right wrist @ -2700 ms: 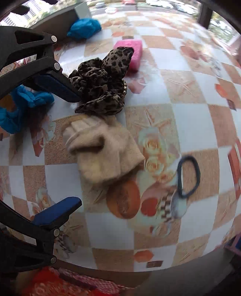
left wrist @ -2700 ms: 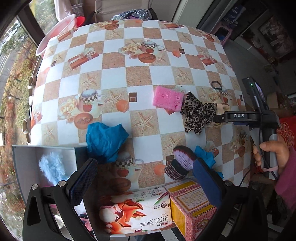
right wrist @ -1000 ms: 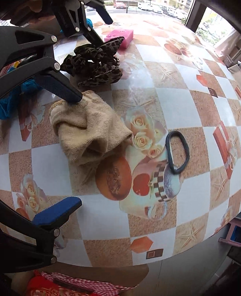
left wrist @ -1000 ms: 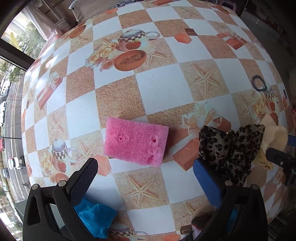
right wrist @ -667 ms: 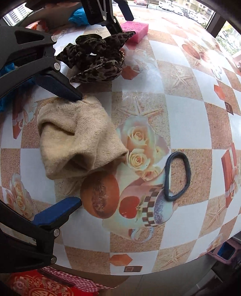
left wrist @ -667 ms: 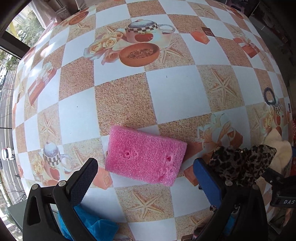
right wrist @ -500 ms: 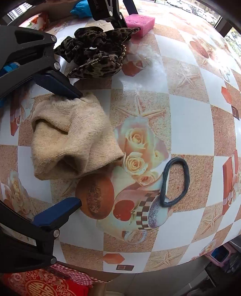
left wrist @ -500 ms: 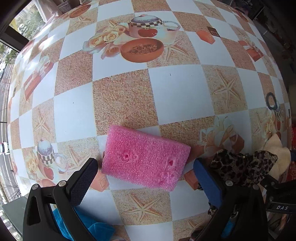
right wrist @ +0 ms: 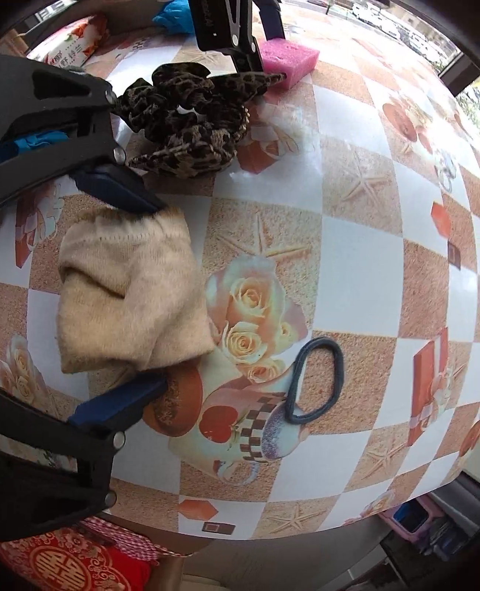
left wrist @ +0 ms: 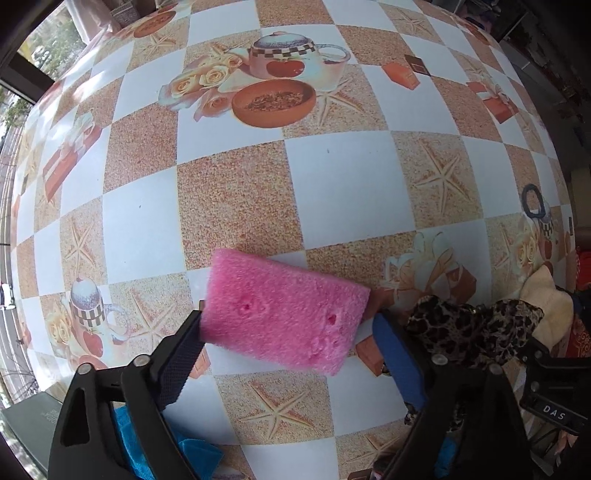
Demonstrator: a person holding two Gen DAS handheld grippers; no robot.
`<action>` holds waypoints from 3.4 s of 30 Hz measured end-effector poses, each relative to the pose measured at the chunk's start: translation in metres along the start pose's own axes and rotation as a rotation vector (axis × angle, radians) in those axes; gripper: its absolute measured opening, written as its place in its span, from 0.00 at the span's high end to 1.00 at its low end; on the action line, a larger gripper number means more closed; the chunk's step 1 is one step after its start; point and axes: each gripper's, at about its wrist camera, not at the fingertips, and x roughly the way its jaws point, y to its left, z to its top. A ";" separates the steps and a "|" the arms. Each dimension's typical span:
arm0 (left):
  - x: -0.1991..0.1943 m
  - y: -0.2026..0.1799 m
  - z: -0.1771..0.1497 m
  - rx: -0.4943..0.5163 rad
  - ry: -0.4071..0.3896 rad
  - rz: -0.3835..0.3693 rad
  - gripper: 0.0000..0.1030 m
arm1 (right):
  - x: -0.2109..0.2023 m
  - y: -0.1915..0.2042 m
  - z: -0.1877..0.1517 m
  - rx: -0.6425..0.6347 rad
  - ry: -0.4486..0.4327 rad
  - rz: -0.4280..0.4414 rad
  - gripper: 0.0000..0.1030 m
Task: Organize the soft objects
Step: 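Close the left tool on the pink sponge while the right tool grasps the beige sock, then carry the pink sponge and beige sock with both tools over the white box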
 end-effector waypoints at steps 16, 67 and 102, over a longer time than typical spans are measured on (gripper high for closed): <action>-0.062 -0.007 -0.025 0.028 -0.095 0.022 0.29 | -0.050 -0.015 -0.003 0.088 -0.054 0.104 0.57; -0.177 0.030 -0.299 0.135 -0.183 -0.105 0.28 | -0.150 0.100 -0.248 0.173 -0.031 0.171 0.57; -0.178 0.202 -0.382 -0.384 -0.241 -0.035 0.28 | -0.175 0.318 -0.187 -0.389 -0.035 0.236 0.57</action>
